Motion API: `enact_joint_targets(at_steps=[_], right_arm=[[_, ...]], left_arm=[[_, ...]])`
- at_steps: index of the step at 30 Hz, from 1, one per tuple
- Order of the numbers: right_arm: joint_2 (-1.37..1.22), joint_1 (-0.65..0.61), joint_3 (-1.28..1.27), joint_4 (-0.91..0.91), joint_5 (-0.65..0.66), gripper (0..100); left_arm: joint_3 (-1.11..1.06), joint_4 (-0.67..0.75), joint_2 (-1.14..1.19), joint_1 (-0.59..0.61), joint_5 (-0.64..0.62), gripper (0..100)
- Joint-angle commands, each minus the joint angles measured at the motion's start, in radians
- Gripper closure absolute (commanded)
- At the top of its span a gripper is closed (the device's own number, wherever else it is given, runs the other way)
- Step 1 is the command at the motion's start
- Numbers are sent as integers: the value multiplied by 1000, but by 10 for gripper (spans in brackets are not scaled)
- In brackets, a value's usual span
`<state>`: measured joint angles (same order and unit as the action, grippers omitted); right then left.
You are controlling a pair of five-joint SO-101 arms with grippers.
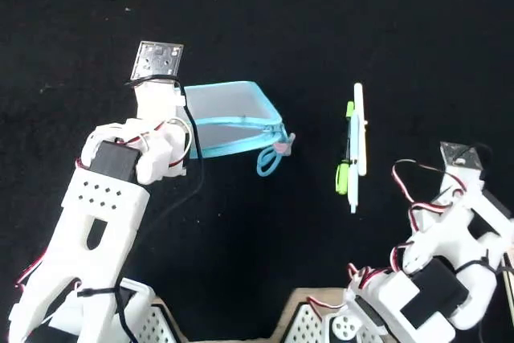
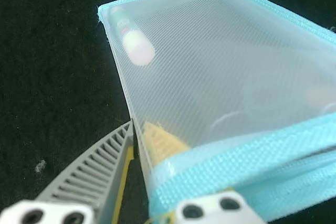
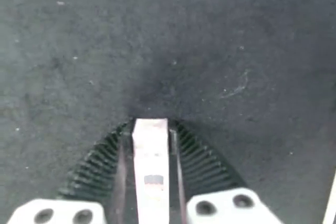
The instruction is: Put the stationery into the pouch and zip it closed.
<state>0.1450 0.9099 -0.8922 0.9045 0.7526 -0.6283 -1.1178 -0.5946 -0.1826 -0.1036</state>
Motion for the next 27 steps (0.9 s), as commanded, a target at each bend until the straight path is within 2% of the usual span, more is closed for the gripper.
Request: enact_joint_targets(at_steps=[1,5,9,12,16,21,27], right_arm=[[-2,41,22,0,26,989],[-1,11,157,173,-38,988],[-1,-126,343,428,-170,988],[4,-253,433,545,-270,988],[111,-391,453,578,-338,988],[361,-535,444,578,-485,988],[677,-819,450,557,-678,986]], left_arm=[[-31,2,8,-16,-9,970],[-31,2,8,-16,-9,970],[-31,2,8,-16,-9,970],[-31,2,8,-16,-9,970],[-31,2,8,-16,-9,970],[-31,2,8,-16,-9,970],[-31,2,8,-16,-9,970]])
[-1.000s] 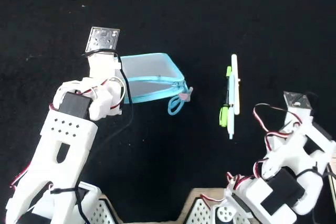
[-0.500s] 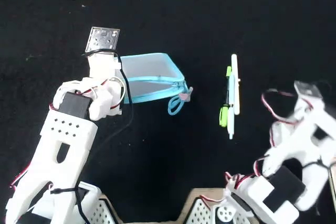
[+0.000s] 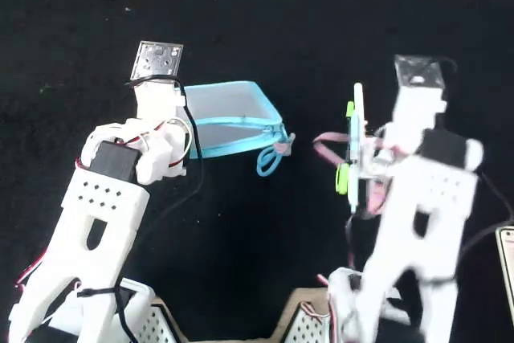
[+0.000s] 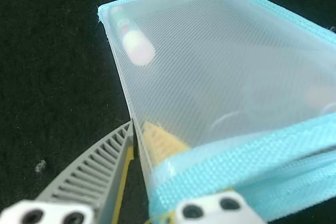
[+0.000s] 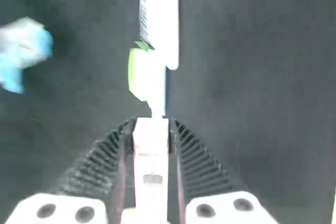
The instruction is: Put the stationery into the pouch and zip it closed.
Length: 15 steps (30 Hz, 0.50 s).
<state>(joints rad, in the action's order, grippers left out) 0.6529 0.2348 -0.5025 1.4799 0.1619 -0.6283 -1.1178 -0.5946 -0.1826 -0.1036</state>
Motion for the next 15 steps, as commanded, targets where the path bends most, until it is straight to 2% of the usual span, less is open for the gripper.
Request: enact_joint_targets(at_steps=[1,5,9,12,15], right_arm=[[216,-203,59,-38,-112,985],[371,-437,50,-190,-150,984],[447,-638,-30,-419,-150,984],[458,-747,-133,-578,-149,984],[458,-806,-226,-720,-146,984]], left_arm=[[-31,2,8,-16,-9,970],[-31,2,8,-18,-9,970],[-31,2,8,-18,-9,970],[-31,2,8,-16,-9,970],[-33,2,8,-16,-9,970]])
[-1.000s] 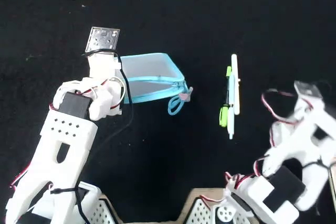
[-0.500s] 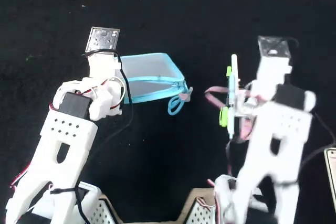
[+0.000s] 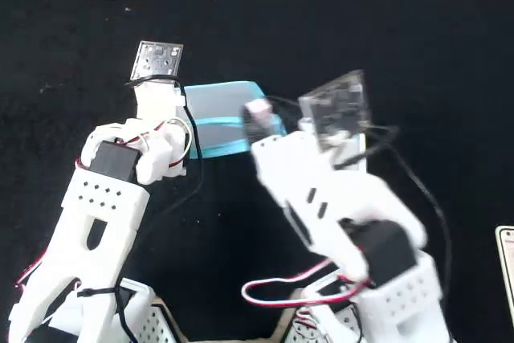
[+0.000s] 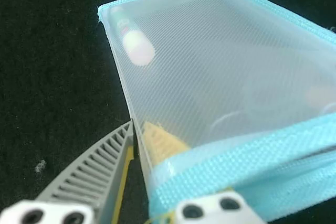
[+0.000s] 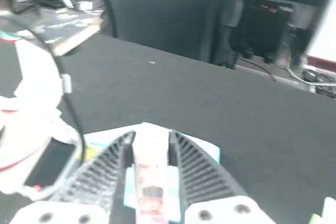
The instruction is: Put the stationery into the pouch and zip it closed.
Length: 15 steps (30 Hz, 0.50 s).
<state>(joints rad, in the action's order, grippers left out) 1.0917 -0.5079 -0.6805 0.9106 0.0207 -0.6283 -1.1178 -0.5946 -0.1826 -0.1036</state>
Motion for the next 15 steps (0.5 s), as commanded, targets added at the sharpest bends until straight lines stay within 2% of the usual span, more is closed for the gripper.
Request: enact_joint_targets(at_steps=[1,15], right_arm=[[19,-71,-74,-196,-5,984],[25,-68,-464,-740,-3,986]], left_arm=[[-33,2,8,-16,-9,970],[-41,21,8,-16,-9,970]])
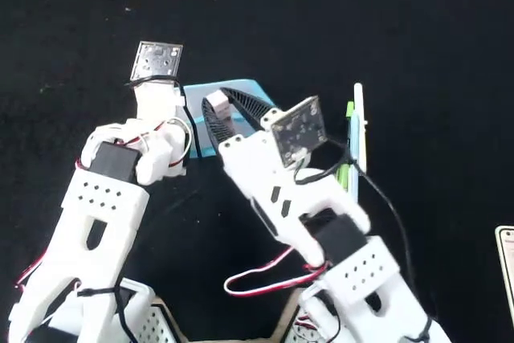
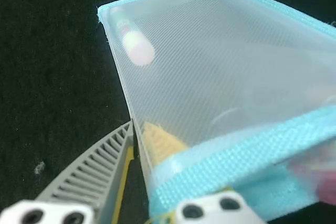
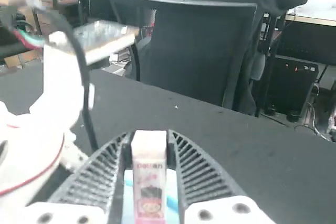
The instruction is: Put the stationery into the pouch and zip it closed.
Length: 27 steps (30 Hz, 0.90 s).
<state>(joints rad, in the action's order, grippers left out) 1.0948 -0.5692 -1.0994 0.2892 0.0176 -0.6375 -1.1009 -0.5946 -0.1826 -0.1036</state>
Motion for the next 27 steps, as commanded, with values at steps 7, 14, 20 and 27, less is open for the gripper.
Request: enact_joint_targets(at_steps=[7,14,20,27], right_arm=[[24,-6,-163,-224,0,987],[74,-5,-191,-146,0,987],[337,-5,-266,-29,0,987],[607,-5,-429,25,2,987]], left_arm=[[-31,5,8,-16,-9,970],[-31,3,8,-16,-9,970],[-31,3,8,-16,-9,970],[-31,3,8,-16,-9,970]])
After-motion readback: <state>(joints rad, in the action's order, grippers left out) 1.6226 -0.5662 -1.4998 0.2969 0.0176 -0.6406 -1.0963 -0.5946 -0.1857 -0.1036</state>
